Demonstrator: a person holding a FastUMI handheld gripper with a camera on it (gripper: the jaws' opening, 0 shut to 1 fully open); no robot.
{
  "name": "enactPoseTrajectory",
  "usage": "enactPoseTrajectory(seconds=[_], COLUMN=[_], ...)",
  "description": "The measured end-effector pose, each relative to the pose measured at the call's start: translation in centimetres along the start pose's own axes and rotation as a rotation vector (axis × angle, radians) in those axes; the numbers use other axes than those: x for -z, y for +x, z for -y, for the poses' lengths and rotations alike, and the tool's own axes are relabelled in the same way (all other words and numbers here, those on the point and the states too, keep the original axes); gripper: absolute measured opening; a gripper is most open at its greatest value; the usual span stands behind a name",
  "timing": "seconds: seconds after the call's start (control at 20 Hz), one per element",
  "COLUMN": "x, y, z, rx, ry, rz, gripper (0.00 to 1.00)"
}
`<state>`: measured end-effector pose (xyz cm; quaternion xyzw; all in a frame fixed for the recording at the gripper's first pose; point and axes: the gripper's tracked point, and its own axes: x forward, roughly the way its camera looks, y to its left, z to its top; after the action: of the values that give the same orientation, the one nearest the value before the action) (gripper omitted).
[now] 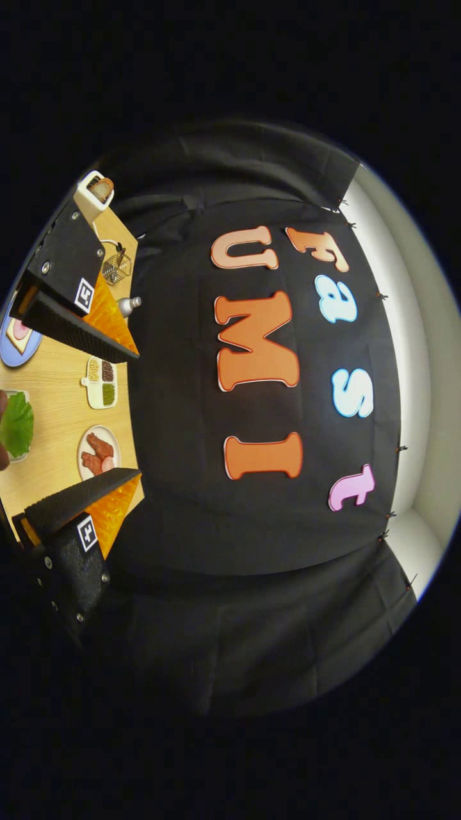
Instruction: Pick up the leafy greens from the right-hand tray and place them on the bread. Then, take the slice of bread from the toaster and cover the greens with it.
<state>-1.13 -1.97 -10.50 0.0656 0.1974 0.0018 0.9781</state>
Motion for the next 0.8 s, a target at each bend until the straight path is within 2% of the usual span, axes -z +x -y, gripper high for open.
enactPoseTrajectory(seconds=[0.15,0.4,0.8], x=[3.5,11.3,21.0], y=[0.8,1.9,1.3], z=[-0.2,0.4,0.2], rx=[-0.022,0.005,-0.048], ry=[-0.022,-0.081,-0.103], rz=[-0.09,-0.366,-0.708], gripper=[0.98,0.99,0.97])
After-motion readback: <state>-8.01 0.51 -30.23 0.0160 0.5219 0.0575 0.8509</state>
